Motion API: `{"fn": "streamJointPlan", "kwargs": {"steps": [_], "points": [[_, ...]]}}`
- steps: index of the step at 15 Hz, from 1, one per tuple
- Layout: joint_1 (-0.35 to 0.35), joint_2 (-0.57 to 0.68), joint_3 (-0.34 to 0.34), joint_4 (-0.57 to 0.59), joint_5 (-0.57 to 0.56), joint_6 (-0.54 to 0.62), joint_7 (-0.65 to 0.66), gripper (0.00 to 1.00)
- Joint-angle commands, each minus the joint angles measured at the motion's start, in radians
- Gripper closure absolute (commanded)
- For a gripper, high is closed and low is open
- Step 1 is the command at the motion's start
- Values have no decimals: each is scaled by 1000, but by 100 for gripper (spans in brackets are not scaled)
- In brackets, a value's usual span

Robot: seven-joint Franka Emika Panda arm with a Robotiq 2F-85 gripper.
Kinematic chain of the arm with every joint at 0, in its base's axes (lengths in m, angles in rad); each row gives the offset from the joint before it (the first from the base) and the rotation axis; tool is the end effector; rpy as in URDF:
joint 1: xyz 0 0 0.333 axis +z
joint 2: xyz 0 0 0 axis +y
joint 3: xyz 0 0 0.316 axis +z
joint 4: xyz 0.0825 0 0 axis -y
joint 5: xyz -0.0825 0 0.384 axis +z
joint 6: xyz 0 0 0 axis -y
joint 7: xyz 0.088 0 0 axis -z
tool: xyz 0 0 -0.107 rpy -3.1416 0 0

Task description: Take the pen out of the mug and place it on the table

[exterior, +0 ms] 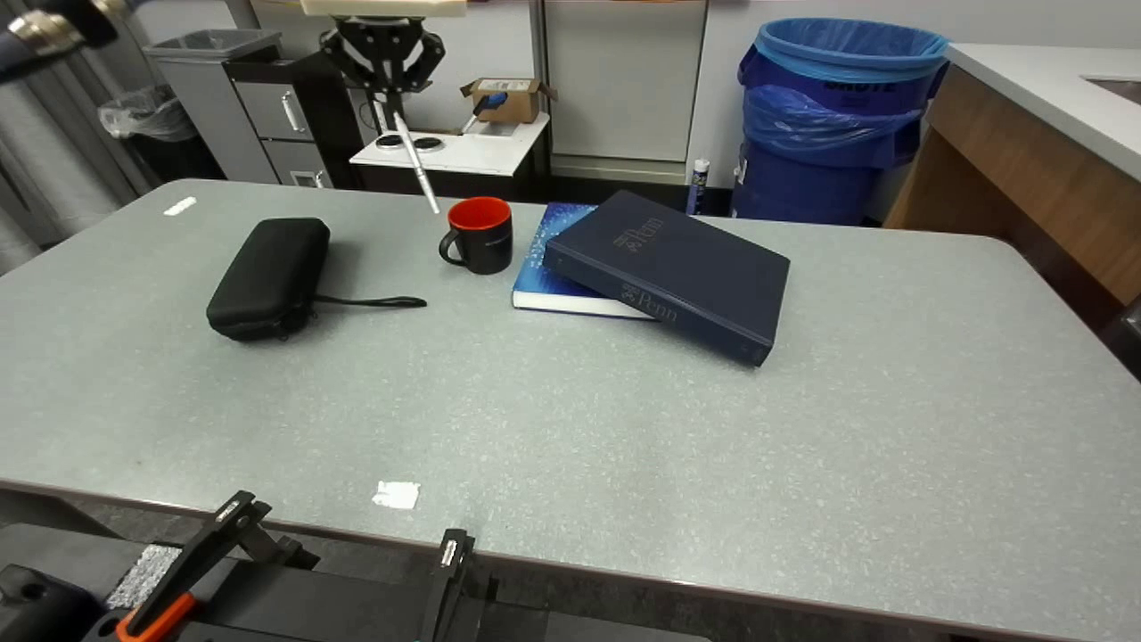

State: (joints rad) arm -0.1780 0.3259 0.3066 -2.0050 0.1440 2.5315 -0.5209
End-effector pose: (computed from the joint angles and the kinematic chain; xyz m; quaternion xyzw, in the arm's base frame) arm 0.6182 0.0699 0.3225 -0.9574 -0.2518 -0.1213 0.0722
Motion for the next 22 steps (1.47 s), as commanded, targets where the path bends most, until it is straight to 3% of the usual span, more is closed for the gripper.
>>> {"fn": "streamJointPlan", "kwargs": {"steps": [1, 2, 7, 11, 15, 16, 18, 22], "points": [[59, -69, -38, -35, 49, -204, 12, 100], [87, -48, -63, -18, 13, -251, 55, 100], [210, 171, -177, 112, -175, -243, 272, 100], [246, 349, -198, 242, -208, -217, 279, 100], [266, 422, -194, 292, -212, -90, 273, 100], [269, 419, -192, 284, -213, -63, 269, 74], [274, 402, -189, 259, -214, -21, 270, 66], [284, 366, -188, 230, -217, 36, 278, 34]]}}
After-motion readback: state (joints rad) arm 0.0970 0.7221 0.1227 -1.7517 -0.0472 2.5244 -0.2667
